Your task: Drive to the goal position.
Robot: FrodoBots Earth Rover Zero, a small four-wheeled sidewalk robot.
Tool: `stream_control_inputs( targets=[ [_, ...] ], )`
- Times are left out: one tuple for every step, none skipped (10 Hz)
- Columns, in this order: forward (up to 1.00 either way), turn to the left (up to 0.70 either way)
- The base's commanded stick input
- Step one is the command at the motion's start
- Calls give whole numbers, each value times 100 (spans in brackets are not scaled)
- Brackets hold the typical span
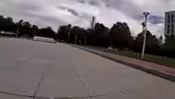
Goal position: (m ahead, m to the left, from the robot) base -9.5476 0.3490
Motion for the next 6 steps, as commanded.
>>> stream_control_inputs(
  targets=[
    [70, 36],
    [70, 36],
    [70, 4],
    [70, 1],
    [70, 1],
    [70, 1]
  ],
)
